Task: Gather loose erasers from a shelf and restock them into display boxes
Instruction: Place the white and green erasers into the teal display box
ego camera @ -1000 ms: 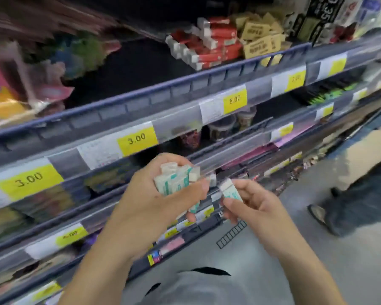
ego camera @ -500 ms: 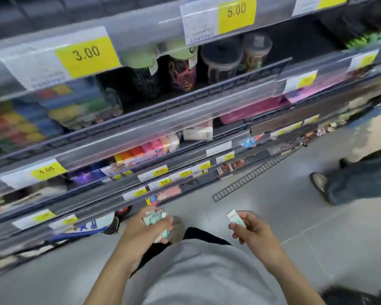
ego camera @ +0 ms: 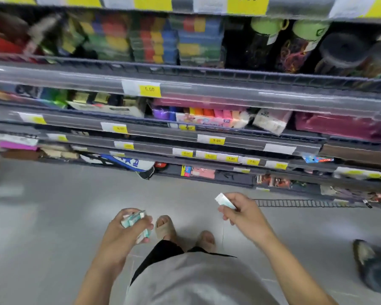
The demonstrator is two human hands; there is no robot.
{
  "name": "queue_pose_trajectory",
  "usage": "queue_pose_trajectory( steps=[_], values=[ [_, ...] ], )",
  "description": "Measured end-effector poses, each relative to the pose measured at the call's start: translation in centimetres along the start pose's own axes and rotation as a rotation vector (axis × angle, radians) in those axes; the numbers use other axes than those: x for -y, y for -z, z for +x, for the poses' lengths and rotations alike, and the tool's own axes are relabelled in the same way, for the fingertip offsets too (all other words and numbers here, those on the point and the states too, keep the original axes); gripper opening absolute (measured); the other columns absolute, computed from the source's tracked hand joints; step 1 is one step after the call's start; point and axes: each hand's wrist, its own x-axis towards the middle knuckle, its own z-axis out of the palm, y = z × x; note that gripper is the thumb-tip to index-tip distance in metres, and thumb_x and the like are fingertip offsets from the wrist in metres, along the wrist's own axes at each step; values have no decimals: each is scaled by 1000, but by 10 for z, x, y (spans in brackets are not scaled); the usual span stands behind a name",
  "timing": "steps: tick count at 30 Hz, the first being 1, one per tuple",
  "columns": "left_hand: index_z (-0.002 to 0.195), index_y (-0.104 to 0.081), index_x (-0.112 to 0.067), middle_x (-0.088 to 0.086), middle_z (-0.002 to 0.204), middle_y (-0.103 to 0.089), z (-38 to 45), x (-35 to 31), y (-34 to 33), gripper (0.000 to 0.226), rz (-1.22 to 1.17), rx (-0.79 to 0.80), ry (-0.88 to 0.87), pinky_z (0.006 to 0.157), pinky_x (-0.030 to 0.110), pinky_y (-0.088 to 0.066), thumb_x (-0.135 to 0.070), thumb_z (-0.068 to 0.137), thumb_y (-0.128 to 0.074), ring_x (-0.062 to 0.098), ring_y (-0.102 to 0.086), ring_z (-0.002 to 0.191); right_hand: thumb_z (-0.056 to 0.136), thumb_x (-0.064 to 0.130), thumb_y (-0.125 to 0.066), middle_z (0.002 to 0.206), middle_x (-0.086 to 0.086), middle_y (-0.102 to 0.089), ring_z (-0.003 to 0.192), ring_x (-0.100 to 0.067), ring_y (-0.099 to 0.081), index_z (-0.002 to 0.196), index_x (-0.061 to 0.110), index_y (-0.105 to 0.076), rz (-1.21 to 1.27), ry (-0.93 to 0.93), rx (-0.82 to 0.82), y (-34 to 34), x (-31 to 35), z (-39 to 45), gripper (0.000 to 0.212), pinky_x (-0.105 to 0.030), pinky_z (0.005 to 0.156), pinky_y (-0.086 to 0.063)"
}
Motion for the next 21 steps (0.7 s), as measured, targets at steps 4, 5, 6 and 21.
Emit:
queue_pose_trajectory(
  steps=[4, 5, 6, 21],
  values=[
    [103, -67, -12, 12, 84, -79, -20, 22, 50, 25, -128, -129, -22, 60, 32, -61, -10, 85, -84, 29, -78, 81, 91, 17, -68, 83, 1, -74, 67, -7, -63, 105, 29, -67, -91, 128, 158, -53, 52, 6, 18, -24, 65, -48],
    [102, -67, -11, 13, 83, -79, -23, 28, 63, 25, -159, -161, -22, 59, 32, -61, -9, 85, -84, 29, -78, 79, 92, 15, -68, 84, -2, -74, 68, -8, -62, 105, 25, -67, -103, 163, 200, -69, 64, 6, 17, -28, 67, -48],
    [102, -66, -11, 15, 83, -78, -26, 34, 77, 25, -190, -191, -23, 58, 32, -61, -7, 84, -83, 29, -77, 76, 92, 13, -68, 84, -5, -73, 68, -9, -61, 105, 22, -67, -114, 195, 237, -86, 74, 5, 16, -30, 67, -47],
    [108, -65, -10, 12, 88, -80, -15, 83, 293, 30, -402, -302, -10, 59, 32, -62, -8, 84, -84, 28, -79, 82, 91, 10, -70, 75, 0, -70, 59, -10, -56, 103, 22, -71, -206, 115, 372, -287, 105, -14, 17, -28, 60, -47]
  ],
)
